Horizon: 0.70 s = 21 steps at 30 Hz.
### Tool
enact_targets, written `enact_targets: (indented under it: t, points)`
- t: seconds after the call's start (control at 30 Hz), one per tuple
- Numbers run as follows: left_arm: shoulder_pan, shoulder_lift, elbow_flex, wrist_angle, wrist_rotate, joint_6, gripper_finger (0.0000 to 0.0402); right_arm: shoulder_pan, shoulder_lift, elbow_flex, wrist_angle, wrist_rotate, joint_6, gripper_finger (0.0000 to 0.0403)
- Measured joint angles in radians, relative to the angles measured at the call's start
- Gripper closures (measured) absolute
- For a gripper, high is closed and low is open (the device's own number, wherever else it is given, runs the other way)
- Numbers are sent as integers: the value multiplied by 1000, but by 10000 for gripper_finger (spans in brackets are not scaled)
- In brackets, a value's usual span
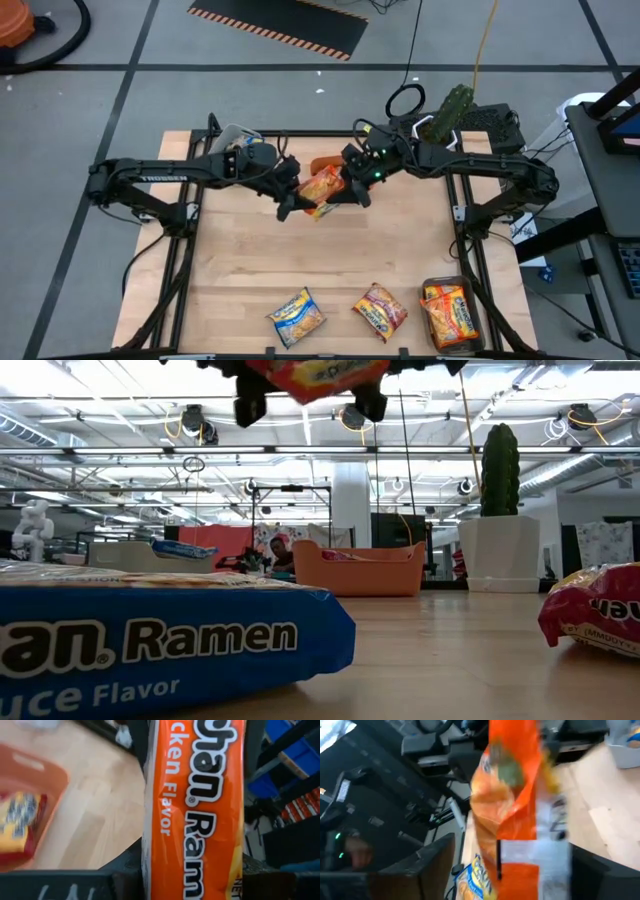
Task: Sort Maruchan noodles
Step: Put the orange noodle pack into the black bin
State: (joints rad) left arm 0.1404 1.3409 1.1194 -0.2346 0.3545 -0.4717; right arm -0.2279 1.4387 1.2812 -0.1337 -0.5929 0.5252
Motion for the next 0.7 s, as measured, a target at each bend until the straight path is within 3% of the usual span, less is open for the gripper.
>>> enact_targets:
  t: [0.43,0.57,0.7]
  points:
    - [-5,41,1,86,-45,-11,268,-44,0,-2,-29,-55,-6,280]
    - [-4,41,1,86,-49,-13,268,-64,0,-2,-32,-63,10,292]
    - [2,41,1,87,-55,-53,254,-77,0,-2,-34,-71,38,277]
